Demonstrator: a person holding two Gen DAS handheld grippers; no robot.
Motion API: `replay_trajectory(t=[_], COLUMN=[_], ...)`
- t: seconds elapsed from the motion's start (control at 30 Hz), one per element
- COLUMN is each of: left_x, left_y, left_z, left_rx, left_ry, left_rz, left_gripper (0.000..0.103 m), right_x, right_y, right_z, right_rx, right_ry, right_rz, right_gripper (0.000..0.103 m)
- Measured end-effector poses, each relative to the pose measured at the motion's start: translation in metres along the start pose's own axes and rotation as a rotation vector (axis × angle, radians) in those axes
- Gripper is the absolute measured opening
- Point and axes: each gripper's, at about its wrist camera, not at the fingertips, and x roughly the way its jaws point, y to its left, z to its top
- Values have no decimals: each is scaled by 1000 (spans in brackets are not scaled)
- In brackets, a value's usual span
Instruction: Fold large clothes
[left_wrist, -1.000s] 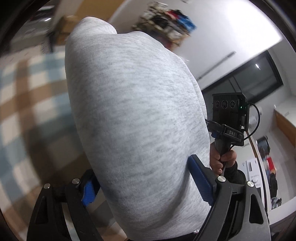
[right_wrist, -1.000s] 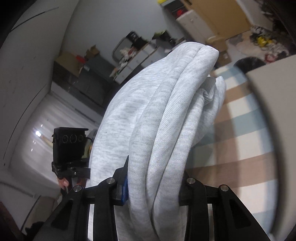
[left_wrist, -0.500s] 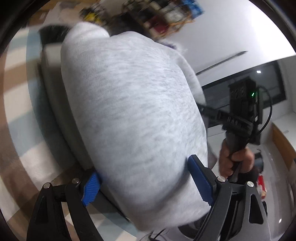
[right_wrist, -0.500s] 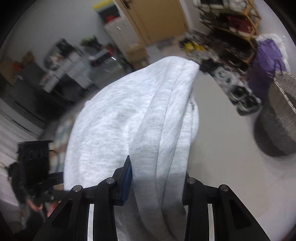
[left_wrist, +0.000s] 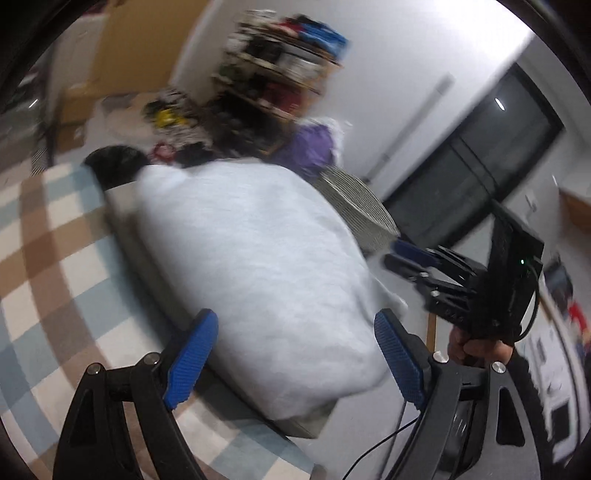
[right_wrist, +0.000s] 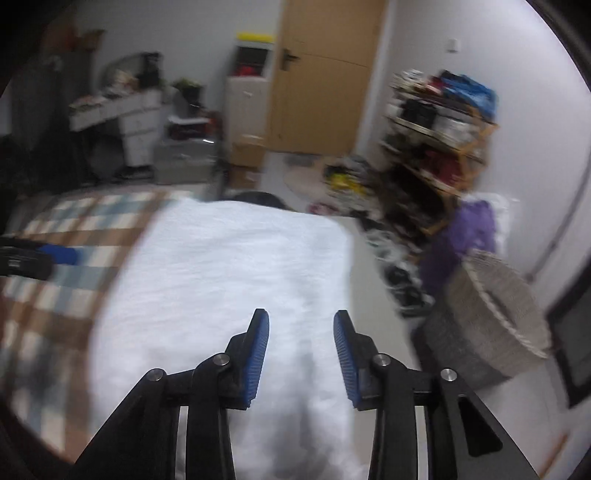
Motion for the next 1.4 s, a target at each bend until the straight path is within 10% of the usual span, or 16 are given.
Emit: replay_trajectory(t=[0.23, 0.37, 0.47, 0.67, 0.87, 1.2, 1.3, 1.4], left_x=[60, 66, 63, 43, 54, 60, 65, 63], left_y=[1, -9, -1, -17, -19, -4, -5, -10], left_z=[-10, -24, -17, -29, -20, -13, -11, -16], left_rx=[153, 283, 248, 249, 151, 95, 97, 120], left_ry=[107, 114, 115, 69, 0, -30, -28, -32], left_rz=[84, 228, 206, 145, 32, -65, -65, -53], left_gripper=[83, 84, 84, 84, 84, 84, 84, 86], right_x=[82, 78, 76, 49, 137, 250, 223, 162], right_y=[-20, -36, -42, -70, -37, 46, 35, -7], right_z=[-82, -97, -77, 25, 116, 124, 127, 110], right_rx=[170, 255, 226, 329, 259, 8, -66, 107], right_ry=[227, 136, 196, -24, 104, 432, 376, 253], right_rz=[18, 77, 79, 280, 309, 230, 100, 202], right_gripper=[29, 30, 30, 32, 29, 23, 26, 25])
